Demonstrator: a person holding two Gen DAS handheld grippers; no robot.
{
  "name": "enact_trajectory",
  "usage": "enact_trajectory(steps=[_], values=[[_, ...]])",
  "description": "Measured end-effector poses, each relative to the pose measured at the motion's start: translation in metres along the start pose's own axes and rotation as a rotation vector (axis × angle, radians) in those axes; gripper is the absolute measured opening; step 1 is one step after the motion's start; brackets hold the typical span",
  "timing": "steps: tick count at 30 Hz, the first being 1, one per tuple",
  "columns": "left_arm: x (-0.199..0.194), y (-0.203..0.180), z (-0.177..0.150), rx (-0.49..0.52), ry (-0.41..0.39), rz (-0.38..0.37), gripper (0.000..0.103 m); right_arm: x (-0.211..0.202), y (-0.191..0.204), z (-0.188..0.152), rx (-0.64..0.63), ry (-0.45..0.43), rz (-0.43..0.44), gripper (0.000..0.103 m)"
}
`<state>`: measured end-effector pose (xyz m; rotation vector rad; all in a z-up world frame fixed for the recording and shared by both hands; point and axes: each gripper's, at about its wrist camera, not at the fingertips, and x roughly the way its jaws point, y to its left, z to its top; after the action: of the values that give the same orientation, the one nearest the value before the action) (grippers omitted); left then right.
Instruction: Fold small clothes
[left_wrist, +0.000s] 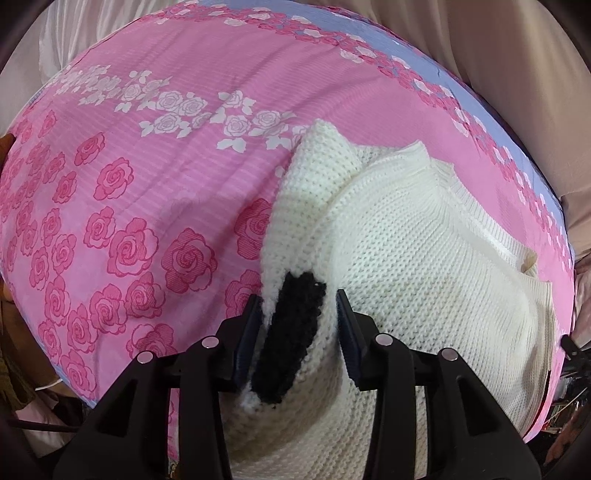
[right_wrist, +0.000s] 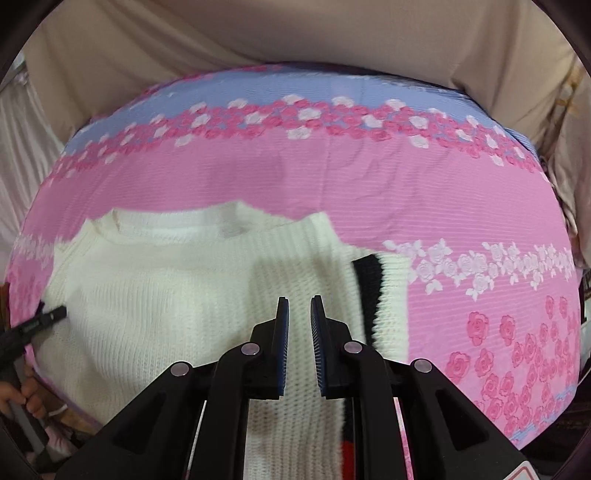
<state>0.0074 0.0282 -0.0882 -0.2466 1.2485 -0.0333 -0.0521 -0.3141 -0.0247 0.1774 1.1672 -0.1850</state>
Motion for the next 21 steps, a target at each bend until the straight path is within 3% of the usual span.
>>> enact_trajectory(steps=[4, 7, 12, 19, 21], values=[[0.000, 0.001, 0.000, 0.007, 0.008, -0.010, 0.040, 0.059, 0.008, -0.013, -0.046, 0.130, -0.080, 0.014], [0.000, 0.001, 0.000, 0.009, 0.006, -0.014, 0.040, 0.049, 0.024, -0.006, -0.088, 0.113, -0.136, 0.014], [0.000, 0.000, -0.001, 0.015, 0.002, -0.003, 0.040, 0.037, 0.060, 0.002, -0.153, 0.086, -0.117, 0.014], [0.001, -0.001, 0.000, 0.008, 0.007, 0.003, 0.041, 0.059, 0.093, -0.007, -0.228, 0.128, -0.106, 0.014], [0.000, 0.000, 0.002, -0.004, 0.014, -0.006, 0.036, 0.060, 0.095, -0.008, -0.244, 0.122, -0.118, 0.014]])
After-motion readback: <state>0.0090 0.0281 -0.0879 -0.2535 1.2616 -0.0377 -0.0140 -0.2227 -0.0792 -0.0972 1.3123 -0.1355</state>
